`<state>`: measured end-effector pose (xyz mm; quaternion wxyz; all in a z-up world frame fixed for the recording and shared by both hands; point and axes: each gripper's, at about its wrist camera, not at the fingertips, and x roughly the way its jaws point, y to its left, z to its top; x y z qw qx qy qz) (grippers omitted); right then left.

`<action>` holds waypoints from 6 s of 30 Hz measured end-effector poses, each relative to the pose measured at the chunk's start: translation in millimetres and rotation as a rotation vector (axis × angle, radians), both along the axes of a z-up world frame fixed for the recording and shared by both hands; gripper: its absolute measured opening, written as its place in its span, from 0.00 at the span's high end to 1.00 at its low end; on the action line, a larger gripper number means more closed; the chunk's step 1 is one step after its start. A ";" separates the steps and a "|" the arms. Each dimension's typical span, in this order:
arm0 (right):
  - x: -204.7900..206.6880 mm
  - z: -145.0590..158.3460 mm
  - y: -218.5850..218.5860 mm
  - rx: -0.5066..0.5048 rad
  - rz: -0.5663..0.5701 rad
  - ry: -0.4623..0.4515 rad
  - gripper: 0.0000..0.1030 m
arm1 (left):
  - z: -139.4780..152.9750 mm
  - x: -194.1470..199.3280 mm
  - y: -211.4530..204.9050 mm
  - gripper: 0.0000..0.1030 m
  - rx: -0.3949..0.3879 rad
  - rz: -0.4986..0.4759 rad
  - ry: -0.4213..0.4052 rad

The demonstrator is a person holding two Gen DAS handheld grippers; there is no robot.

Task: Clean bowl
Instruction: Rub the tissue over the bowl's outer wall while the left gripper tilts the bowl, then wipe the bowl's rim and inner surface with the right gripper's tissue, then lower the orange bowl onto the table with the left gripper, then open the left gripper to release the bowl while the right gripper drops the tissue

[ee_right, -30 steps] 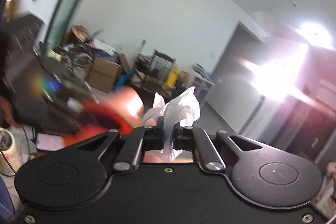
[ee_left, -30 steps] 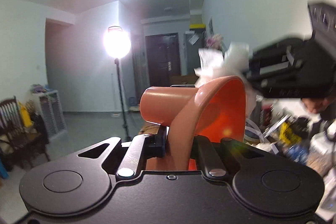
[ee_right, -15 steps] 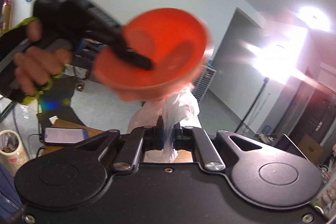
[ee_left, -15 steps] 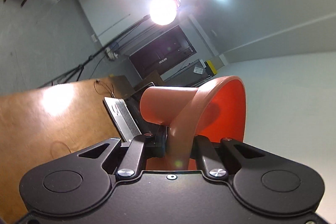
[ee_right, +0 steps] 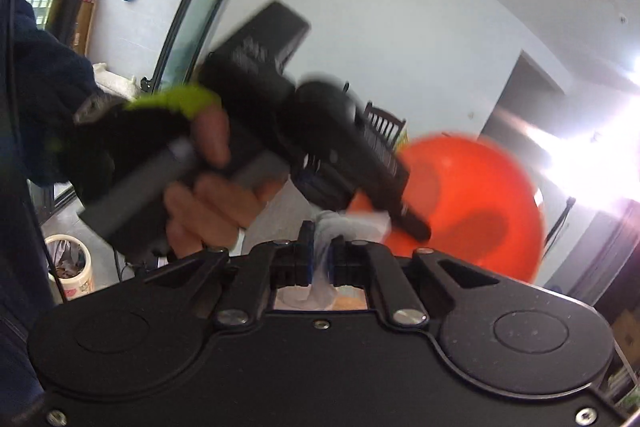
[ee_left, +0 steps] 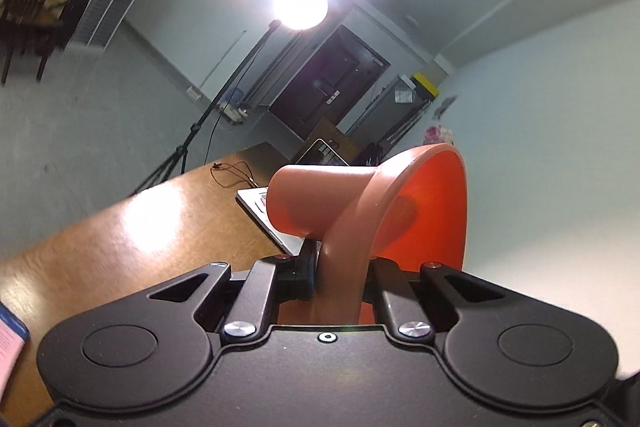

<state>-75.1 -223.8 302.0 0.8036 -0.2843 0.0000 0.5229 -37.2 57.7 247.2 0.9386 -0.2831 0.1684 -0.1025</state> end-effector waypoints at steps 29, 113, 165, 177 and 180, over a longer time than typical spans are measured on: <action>72.0 18.4 -68.6 0.047 -0.319 -0.134 0.93 | 22.5 -11.7 -42.3 0.91 0.166 -0.070 -0.101; 24.5 -92.4 9.1 -0.248 -0.354 0.253 0.93 | -263.9 136.6 -8.6 0.89 -0.750 0.160 0.608; 301.8 -248.0 -3.5 -0.136 -1.126 0.767 0.25 | -146.3 36.3 6.3 0.43 0.054 0.177 0.555; 174.7 -152.4 -14.9 0.082 -1.137 0.635 0.21 | -78.8 32.5 -40.2 0.42 0.335 0.071 0.359; 119.5 -127.3 -6.8 0.133 -1.116 0.587 0.19 | -66.2 22.6 -55.8 0.40 0.429 0.067 0.326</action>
